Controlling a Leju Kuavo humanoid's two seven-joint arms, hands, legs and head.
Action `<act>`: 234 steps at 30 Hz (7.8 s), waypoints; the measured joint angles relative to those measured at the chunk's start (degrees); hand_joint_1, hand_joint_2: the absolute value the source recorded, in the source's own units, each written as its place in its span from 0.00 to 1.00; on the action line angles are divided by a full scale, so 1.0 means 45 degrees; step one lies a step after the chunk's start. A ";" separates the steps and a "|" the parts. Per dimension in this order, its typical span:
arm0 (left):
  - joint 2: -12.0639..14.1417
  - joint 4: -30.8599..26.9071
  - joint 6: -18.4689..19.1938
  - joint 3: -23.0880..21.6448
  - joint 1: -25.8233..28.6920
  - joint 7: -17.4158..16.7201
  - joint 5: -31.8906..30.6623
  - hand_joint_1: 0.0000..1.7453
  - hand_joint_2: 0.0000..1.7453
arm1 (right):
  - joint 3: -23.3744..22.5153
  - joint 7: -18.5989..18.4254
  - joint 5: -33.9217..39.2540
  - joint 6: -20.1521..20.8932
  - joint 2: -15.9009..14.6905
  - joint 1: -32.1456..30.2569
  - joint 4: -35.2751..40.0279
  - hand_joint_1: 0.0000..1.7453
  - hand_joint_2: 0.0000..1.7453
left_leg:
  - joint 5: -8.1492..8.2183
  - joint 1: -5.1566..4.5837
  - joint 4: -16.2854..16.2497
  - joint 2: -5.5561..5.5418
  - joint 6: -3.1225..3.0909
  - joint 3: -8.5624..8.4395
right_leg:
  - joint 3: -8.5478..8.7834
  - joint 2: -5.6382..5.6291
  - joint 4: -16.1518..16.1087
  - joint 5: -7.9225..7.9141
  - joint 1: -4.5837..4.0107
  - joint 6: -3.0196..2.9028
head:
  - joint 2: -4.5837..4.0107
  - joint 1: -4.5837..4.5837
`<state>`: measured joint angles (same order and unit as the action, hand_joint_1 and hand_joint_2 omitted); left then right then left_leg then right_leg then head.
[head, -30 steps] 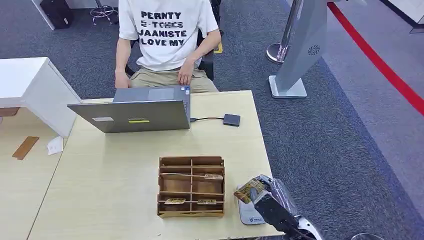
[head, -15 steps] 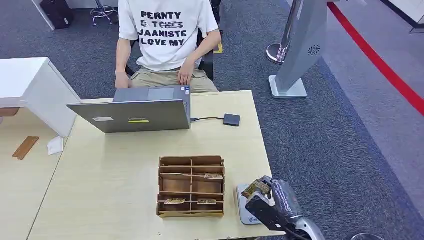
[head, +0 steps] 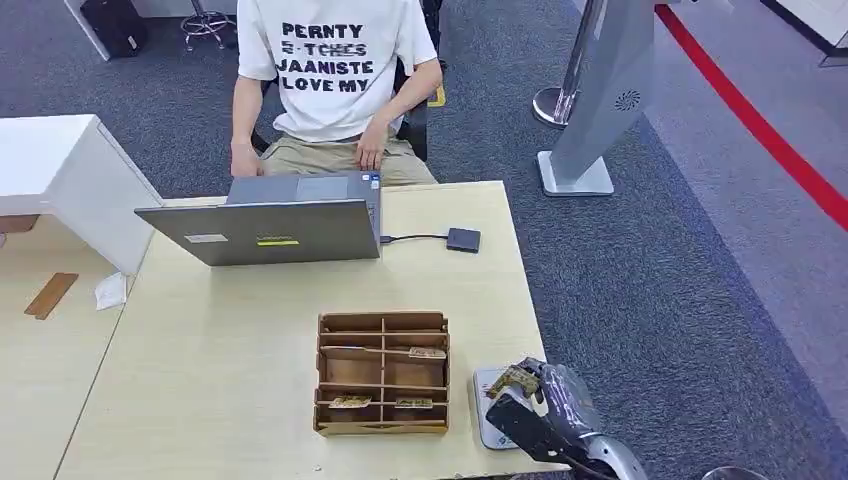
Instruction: Pass the card to the sensor for recognition and then transmit it.
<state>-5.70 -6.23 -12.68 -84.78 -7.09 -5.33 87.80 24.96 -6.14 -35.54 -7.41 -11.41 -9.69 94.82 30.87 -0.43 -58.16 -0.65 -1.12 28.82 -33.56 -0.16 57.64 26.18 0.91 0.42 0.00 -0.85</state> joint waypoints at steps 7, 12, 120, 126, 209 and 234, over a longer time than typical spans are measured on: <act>-0.0005 0.0000 0.0000 -0.0005 0.0000 0.0000 0.0097 0.00 0.00 | 0.0015 -0.0097 -0.0136 0.0000 0.0000 0.0060 -0.0223 1.00 1.00 | 0.0000 0.0000 0.0000 0.0000 0.0000 -0.0001 | 0.0000 0.0000 0.0000 0.0000 0.0000 0.0000 | 0.0000 0.0005; -0.0024 0.0000 0.0000 -0.0010 0.0000 0.0000 0.0127 0.00 0.00 | 0.0019 -0.0107 -0.0175 0.0000 0.0000 0.0070 -0.0340 1.00 1.00 | 0.0000 0.0000 0.0000 0.0000 0.0000 -0.0001 | 0.0001 0.0000 0.0000 0.0000 0.0000 0.0000 | 0.0000 0.0000; -0.0058 0.0000 0.0000 -0.0515 -0.0013 0.0005 0.0413 0.00 0.00 | 0.1001 -0.1239 -0.1880 0.0282 0.0078 0.0957 -0.1768 1.00 1.00 | 0.0000 -0.0001 0.0000 0.0002 0.0000 -0.0037 | 0.0033 -0.0005 -0.0002 -0.0001 -0.0001 0.0000 | 0.0000 0.0005; -0.0058 0.0000 0.0000 -0.0515 -0.0013 0.0005 0.0413 0.00 0.00 | 0.1001 -0.1238 -0.1885 0.0272 0.0078 0.0957 -0.1768 1.00 1.00 | 0.0000 -0.0001 0.0000 0.0002 0.0000 -0.0038 | 0.0034 -0.0005 -0.0002 -0.0001 -0.0001 0.0000 | 0.0000 0.0000; -0.0058 0.0000 -0.0097 -0.0510 -0.0012 0.0039 0.0413 0.00 0.00 | 0.1117 -0.1438 -0.1997 0.0034 0.0078 0.0914 -0.1763 1.00 1.00 | 0.0001 -0.0002 -0.0001 0.0003 -0.0001 -0.0041 | 0.0035 -0.0005 -0.0004 -0.0001 -0.0001 0.0001 | 0.0000 0.0000; -0.0058 0.0000 -0.0112 -0.0510 -0.0011 0.0005 0.0413 0.00 0.00 | 0.1117 -0.1443 -0.1997 0.0034 0.0078 0.0905 -0.1758 1.00 1.00 | 0.0001 -0.0003 0.0000 0.0003 -0.0001 -0.0041 | 0.0036 -0.0005 -0.0005 -0.0001 -0.0001 0.0001 | 0.0000 0.0000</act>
<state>-5.97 -6.23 -13.18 -87.08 -7.14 -5.31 89.66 29.99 -12.63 -44.52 -7.26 -11.06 -5.61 86.90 30.88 -0.44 -58.16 -0.64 -1.13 28.64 -33.40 -0.18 57.62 26.17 0.90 0.42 0.00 -0.85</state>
